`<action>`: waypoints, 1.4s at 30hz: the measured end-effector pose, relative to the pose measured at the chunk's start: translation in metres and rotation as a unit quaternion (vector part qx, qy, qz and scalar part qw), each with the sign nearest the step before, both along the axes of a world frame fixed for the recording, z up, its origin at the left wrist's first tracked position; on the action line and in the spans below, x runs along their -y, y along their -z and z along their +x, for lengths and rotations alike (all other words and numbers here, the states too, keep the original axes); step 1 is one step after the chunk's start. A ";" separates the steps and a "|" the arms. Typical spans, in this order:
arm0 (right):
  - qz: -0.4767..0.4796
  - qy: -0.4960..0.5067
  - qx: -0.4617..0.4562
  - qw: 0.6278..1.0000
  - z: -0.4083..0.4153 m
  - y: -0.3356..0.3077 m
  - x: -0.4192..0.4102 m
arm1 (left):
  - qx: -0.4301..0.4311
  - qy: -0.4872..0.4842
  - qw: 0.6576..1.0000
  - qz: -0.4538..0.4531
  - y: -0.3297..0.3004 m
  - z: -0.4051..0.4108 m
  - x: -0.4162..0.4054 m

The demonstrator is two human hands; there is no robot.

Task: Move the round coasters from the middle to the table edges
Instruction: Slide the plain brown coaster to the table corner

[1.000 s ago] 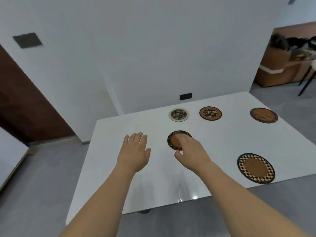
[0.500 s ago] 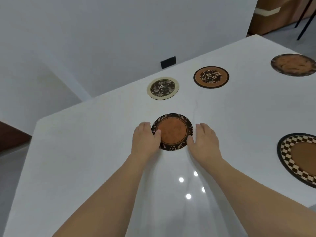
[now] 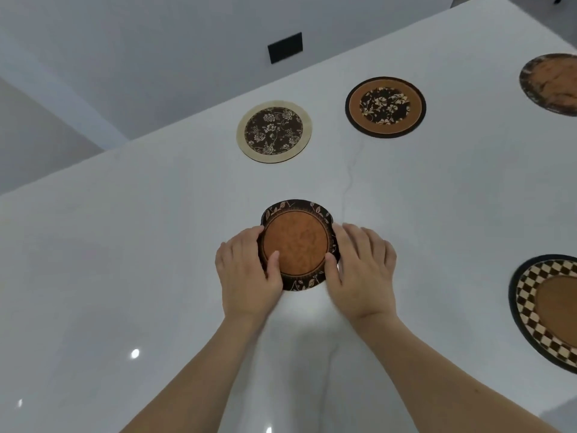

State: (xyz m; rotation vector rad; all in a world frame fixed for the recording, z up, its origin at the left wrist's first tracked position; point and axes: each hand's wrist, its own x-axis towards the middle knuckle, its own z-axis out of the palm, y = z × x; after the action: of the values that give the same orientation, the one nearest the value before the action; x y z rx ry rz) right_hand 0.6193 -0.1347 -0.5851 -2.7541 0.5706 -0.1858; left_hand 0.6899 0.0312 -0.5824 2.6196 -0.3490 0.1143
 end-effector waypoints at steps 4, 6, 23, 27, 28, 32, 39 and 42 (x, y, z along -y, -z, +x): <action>-0.011 0.010 0.070 0.997 0.003 0.005 0.003 | -0.009 -0.015 1.000 0.002 -0.001 0.004 0.002; -0.023 0.013 0.080 0.996 0.003 0.006 0.000 | -0.016 -0.011 1.000 0.017 -0.002 0.006 0.003; 0.072 -0.021 0.120 0.990 -0.014 -0.001 -0.012 | -0.052 -0.056 0.985 -0.152 -0.007 -0.003 -0.012; 0.162 -0.043 0.148 0.975 -0.042 -0.011 -0.068 | -0.081 -0.127 0.954 -0.261 -0.014 -0.046 -0.078; 0.172 -0.057 0.143 0.973 -0.052 -0.012 -0.086 | -0.080 -0.144 0.949 -0.267 -0.013 -0.063 -0.102; 0.187 -0.134 0.109 0.967 -0.088 -0.020 -0.149 | -0.083 -0.181 0.943 -0.267 -0.022 -0.123 -0.193; 0.188 -0.253 0.066 0.947 -0.135 -0.036 -0.262 | -0.107 -0.242 0.936 -0.233 -0.045 -0.203 -0.322; 0.173 -0.292 0.060 0.939 -0.145 -0.041 -0.302 | -0.108 -0.275 0.927 -0.231 -0.049 -0.224 -0.366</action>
State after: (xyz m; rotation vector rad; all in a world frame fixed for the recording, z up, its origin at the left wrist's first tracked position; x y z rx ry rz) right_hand 0.4739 0.1674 -0.5442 -2.4160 -0.2397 -0.0984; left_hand 0.4664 0.3974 -0.5335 2.1562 0.4483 0.0803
